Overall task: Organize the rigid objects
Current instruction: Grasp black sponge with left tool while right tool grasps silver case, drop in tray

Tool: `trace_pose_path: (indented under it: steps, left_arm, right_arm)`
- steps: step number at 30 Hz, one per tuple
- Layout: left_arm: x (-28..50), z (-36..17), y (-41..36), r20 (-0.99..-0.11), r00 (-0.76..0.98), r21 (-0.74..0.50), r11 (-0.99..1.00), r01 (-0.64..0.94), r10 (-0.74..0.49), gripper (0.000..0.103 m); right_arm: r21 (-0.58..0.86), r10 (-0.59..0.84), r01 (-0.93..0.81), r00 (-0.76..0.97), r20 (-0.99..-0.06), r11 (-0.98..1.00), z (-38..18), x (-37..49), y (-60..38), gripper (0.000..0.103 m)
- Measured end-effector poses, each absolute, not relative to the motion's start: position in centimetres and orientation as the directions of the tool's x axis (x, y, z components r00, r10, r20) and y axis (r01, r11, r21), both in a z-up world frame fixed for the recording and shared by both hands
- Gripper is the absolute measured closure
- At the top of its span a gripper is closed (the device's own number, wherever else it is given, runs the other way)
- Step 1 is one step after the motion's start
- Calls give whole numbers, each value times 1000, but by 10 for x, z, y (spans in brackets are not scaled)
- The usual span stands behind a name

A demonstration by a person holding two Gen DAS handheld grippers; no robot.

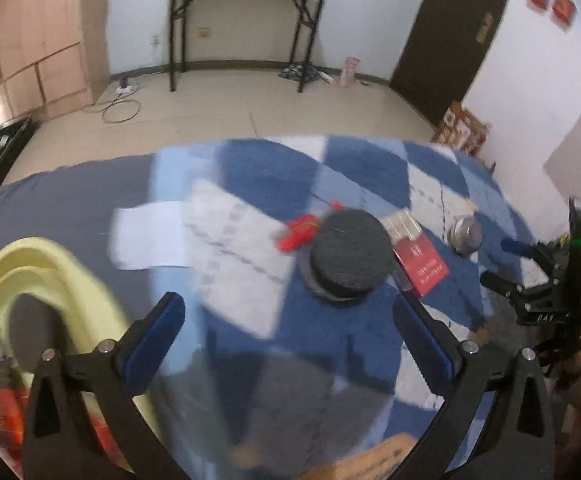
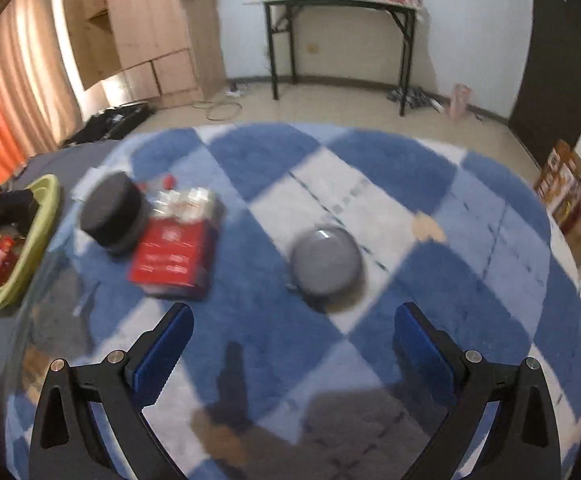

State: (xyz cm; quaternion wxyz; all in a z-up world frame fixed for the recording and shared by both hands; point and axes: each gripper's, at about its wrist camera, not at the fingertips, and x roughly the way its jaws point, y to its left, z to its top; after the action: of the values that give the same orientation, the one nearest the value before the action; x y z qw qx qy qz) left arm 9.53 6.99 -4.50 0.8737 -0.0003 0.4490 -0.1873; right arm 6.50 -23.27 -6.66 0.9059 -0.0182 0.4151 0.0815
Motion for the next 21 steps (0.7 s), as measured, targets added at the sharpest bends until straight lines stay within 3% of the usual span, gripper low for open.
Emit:
trace_pose_path:
  steps: [3, 9, 10, 11, 12, 13, 17, 21]
  left_arm:
    - [107, -65, 37, -822, 501, -126, 944, 305, -272, 0]
    - [132, -76, -6, -800, 513, -146, 930, 338, -312, 0]
    - [137, -80, -10, -803, 511, -147, 932, 330, -308, 2]
    - [139, -81, -12, -800, 513, -157, 933, 323, -312, 9]
    - [142, -81, -12, -795, 525, -159, 939, 303, -304, 19]
    - [143, -80, -11, -795, 545, -133, 953, 273, -267, 34]
    - [136, -64, 5, -758, 576, -199, 950, 242, -306, 35]
    - [112, -15, 53, -677, 656, -241, 943, 230, -334, 35]
  right_arm:
    - [61, 147, -155, 640, -754, 986, -75, 78, -231, 0]
    - [27, 116, -142, 666, -737, 989, -96, 108, -234, 2]
    - [31, 120, -142, 672, -731, 989, -99, 112, -234, 5]
    - [24, 115, -141, 687, -718, 990, -98, 114, -235, 21]
    - [14, 109, -142, 693, -713, 990, -100, 116, -235, 48]
    - [15, 113, -146, 691, -713, 989, -101, 118, -235, 54]
    - [33, 132, -153, 699, -703, 988, -96, 109, -237, 54]
    - [60, 214, -225, 761, -613, 972, -53, 84, -218, 54]
